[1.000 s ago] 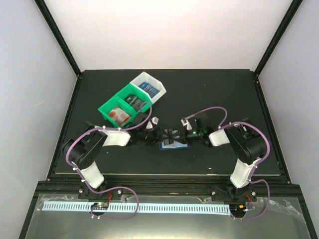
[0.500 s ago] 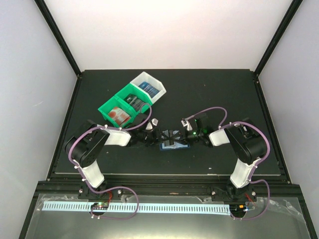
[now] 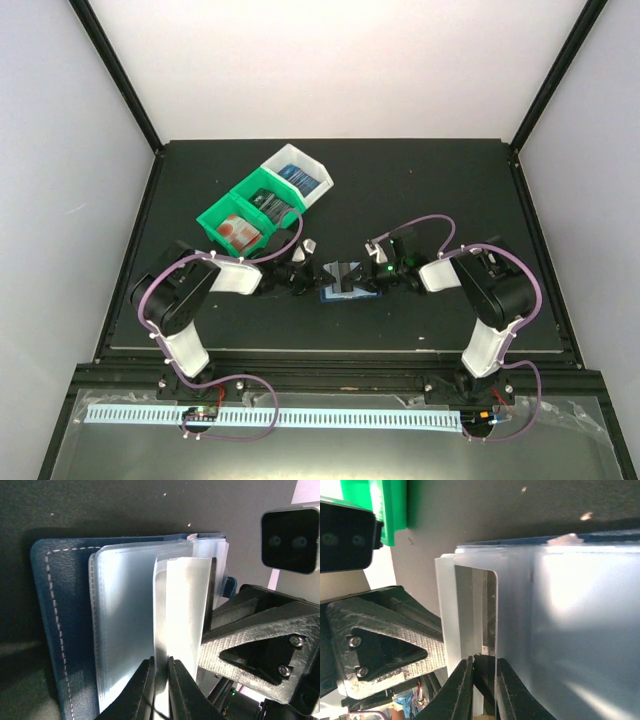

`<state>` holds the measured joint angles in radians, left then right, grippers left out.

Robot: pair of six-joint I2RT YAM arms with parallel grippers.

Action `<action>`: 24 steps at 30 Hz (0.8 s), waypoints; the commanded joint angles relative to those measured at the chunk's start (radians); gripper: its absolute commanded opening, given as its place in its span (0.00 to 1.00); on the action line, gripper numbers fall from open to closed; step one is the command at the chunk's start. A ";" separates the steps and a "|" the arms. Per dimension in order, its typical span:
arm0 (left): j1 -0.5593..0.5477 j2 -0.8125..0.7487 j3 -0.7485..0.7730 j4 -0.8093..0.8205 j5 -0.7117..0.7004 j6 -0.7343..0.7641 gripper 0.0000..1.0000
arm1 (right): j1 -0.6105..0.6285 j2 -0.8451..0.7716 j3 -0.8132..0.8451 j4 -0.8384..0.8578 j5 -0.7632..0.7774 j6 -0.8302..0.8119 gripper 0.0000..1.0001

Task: Put the credit cards into the card holder
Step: Insert the credit card into the card holder.

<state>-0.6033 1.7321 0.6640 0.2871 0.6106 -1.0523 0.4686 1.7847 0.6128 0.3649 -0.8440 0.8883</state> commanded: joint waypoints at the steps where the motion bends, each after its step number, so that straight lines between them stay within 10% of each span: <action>1: -0.007 0.016 0.018 0.089 0.052 -0.003 0.06 | 0.007 0.002 0.019 -0.025 0.019 -0.024 0.16; 15: -0.006 0.037 0.044 0.032 0.050 0.042 0.06 | 0.007 -0.098 0.035 -0.213 0.148 -0.104 0.55; 24: -0.007 0.053 0.059 0.020 0.060 0.051 0.06 | 0.007 -0.143 0.061 -0.354 0.239 -0.153 0.57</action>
<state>-0.6044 1.7699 0.6876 0.3168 0.6521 -1.0252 0.4728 1.6707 0.6575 0.1028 -0.6800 0.7773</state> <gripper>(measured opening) 0.064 0.574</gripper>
